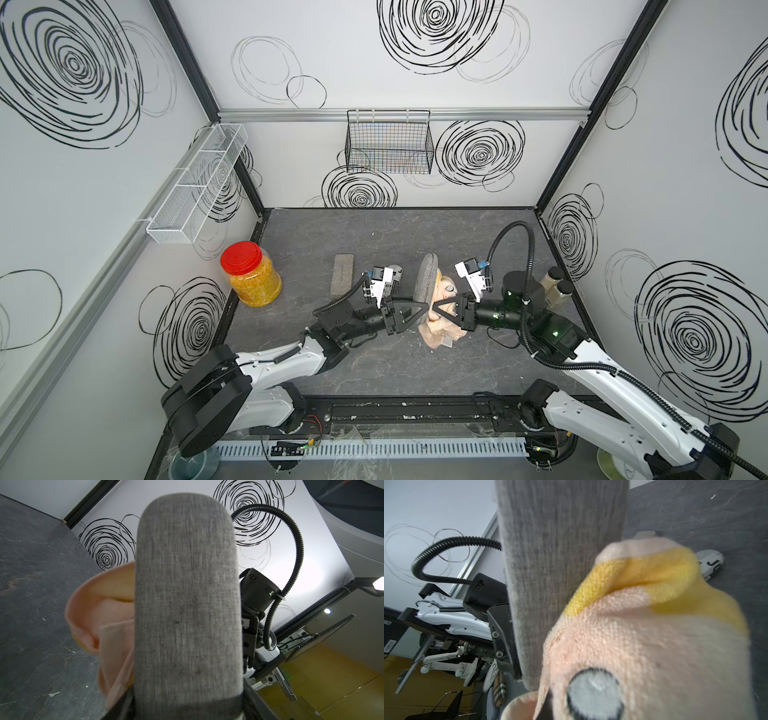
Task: Wipe the eyeglass case
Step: Wipe the dirt from the eyeglass case.
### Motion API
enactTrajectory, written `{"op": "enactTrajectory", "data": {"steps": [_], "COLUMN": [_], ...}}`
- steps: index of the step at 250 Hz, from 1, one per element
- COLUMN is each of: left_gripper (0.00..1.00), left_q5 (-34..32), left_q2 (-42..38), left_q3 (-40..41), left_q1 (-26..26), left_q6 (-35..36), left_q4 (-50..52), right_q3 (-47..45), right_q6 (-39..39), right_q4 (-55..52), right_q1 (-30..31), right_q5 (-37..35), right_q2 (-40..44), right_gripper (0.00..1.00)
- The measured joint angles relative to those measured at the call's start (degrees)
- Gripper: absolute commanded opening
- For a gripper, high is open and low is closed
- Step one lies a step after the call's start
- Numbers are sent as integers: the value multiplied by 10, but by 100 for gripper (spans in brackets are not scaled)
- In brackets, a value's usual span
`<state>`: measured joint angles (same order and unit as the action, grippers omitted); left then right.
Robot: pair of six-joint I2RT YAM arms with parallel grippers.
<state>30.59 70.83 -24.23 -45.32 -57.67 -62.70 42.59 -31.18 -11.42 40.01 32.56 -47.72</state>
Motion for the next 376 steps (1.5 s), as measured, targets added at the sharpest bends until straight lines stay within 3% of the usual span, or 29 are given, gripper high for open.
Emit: {"op": "enactTrajectory", "data": {"steps": [26,68,90,157,241,293,346,376], "left_gripper": [58,58,58,58,58,58,59,58], "left_q5": [0,5,5,2,3,9,35,42], "left_q2": [-1,-19,-30,-59,-55,-58,-63,-67], "left_q3": [0,10,18,26,26,26,26,26], "left_q1": [-3,-13,-17,-18,-18,-18,-23,-25], "left_q6": [6,23,30,47,63,65,67,69], "left_q4": [7,39,56,89,104,117,134,143], "right_q3": [16,41,50,14,-37,5,17,25], "right_q6": [25,25,19,9,32,34,5,8], "right_q4": [-40,-29,-12,5,-57,-55,44,47], "right_q1": [-17,-120,-141,-136,-75,-142,-159,-159], "right_q5": [-19,-8,4,76,121,66,134,145], "right_q2": [11,29,28,14,35,73,44,18], "right_gripper": [0,0,0,0,0,0,0,0]}}
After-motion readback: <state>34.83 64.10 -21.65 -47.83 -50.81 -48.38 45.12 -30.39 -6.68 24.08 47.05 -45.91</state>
